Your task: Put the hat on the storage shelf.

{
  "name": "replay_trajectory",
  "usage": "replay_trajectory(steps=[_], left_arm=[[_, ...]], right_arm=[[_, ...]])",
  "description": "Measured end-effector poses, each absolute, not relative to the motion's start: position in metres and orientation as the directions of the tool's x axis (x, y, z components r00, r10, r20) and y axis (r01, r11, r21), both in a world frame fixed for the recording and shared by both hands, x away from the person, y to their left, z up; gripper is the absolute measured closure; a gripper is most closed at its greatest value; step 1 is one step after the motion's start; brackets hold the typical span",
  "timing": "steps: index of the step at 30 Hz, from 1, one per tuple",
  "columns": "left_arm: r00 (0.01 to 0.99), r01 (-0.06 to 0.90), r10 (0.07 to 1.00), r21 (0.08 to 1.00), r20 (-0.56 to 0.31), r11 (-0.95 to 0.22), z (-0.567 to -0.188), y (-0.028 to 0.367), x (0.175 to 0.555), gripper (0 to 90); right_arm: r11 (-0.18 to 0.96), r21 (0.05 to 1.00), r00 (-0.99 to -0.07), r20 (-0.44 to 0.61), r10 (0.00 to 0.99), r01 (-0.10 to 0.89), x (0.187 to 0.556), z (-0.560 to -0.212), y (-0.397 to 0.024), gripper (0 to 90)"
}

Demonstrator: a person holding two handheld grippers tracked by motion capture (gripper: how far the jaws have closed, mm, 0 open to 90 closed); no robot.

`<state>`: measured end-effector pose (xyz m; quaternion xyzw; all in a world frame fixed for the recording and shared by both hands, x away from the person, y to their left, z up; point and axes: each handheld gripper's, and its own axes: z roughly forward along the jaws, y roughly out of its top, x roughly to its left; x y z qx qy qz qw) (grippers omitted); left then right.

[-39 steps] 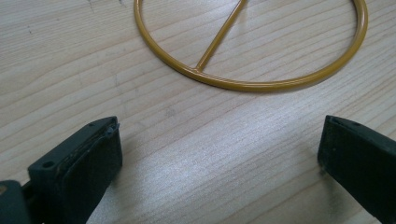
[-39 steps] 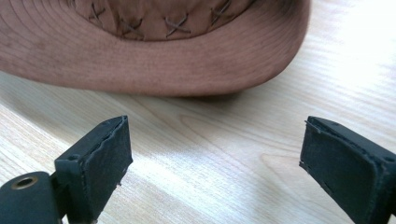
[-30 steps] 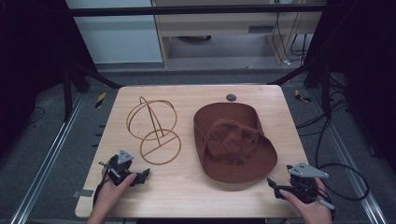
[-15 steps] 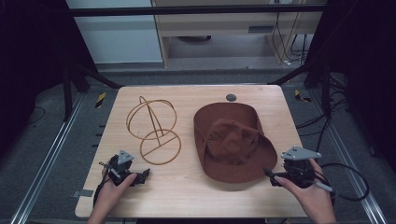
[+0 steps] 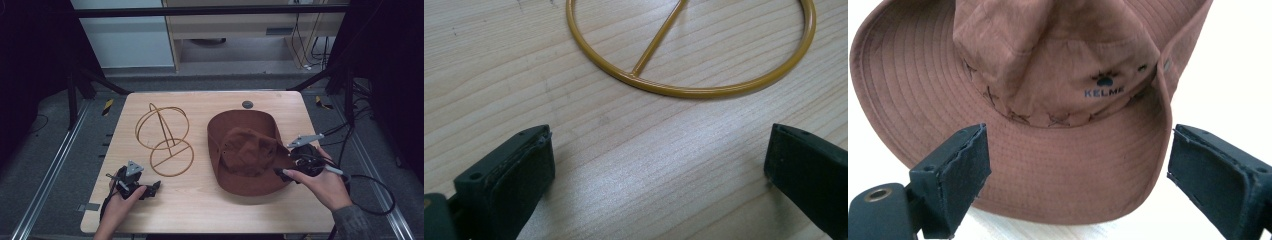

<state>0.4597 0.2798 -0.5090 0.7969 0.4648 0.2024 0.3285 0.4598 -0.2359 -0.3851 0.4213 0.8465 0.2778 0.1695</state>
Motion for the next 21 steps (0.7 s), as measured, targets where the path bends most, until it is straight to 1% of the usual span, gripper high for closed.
replay_trajectory(steps=[4, 13, 21], left_arm=[[0.485, 0.609, 0.874, 0.711, 0.018, -0.352, -0.509, 0.28, 0.46, 0.0], [0.486, 0.608, 0.874, 0.712, 0.017, -0.352, -0.509, 0.28, 0.46, 0.0], [0.491, 0.606, 0.871, 0.711, 0.021, -0.358, -0.509, 0.279, 0.46, 0.0]], right_arm=[[0.524, 0.569, -0.611, -0.048, 0.791, 0.633, 0.474, -0.379, -0.229, 10.6], [0.551, 0.536, -0.635, -0.035, 0.771, 0.639, 0.49, -0.371, -0.222, 12.4], [0.587, 0.517, -0.661, -0.053, 0.748, 0.623, 0.501, -0.353, -0.21, 11.7]])
